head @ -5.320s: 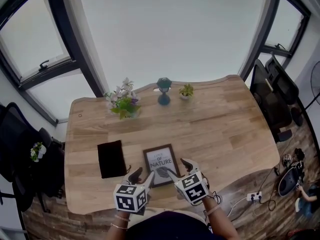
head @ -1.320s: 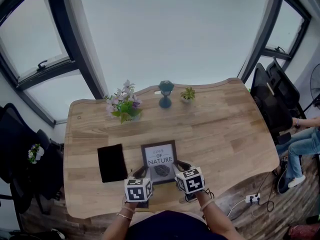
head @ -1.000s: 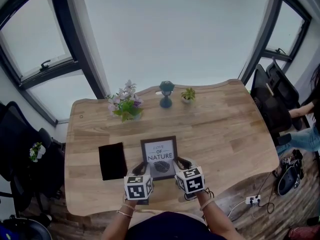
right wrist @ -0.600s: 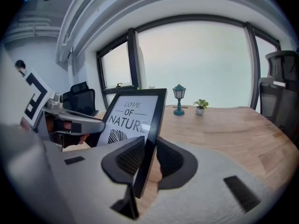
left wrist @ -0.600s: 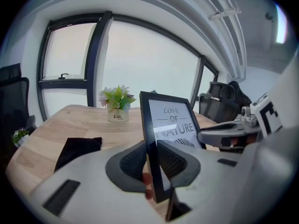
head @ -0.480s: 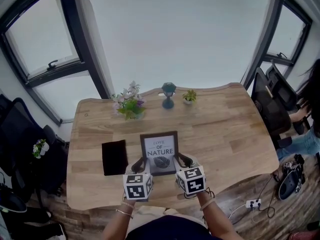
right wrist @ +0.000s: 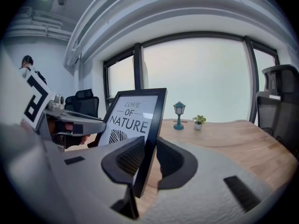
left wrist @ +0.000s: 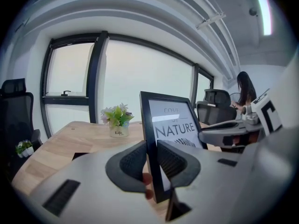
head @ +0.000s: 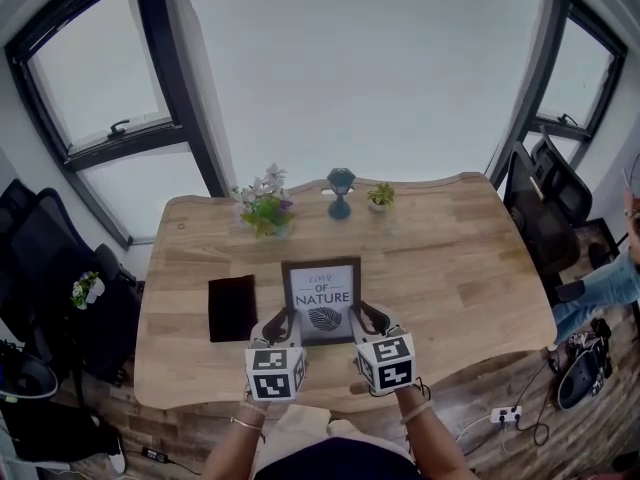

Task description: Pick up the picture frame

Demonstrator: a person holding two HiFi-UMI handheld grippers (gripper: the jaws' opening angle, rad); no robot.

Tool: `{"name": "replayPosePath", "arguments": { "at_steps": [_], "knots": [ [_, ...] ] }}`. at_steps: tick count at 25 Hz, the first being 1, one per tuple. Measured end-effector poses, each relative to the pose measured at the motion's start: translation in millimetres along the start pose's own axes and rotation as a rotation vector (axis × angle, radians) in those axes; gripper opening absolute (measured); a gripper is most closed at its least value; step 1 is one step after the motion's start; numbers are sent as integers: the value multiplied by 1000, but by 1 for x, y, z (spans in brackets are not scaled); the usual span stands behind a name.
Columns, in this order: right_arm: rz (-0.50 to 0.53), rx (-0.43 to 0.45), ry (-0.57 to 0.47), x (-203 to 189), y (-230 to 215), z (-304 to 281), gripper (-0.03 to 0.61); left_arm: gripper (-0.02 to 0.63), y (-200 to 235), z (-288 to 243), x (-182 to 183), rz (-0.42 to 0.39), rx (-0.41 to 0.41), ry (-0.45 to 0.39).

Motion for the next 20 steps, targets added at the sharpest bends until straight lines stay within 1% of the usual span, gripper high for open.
{"name": "replayPosePath", "arguments": {
  "at_steps": [4,14,20],
  "knots": [
    [11,4,-53,8,1,15,80,66,-6,12,9,-15,11,-41],
    [52,-13,-140,18,3,55,80,66,-29,44,20,-45,42,-119],
    [63,-7,-182,24,5,74,80,67,-39,63,26,-60,63,-157]
  ]
}}
Point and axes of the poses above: the fingertips, and each gripper's own axes: z backward along the fingers, y to its left, x out of its top, the point moved 3 cm from there along z, backward along the fingers, and after that the axes turned 8 degrees about y, right-handed, at the moved point
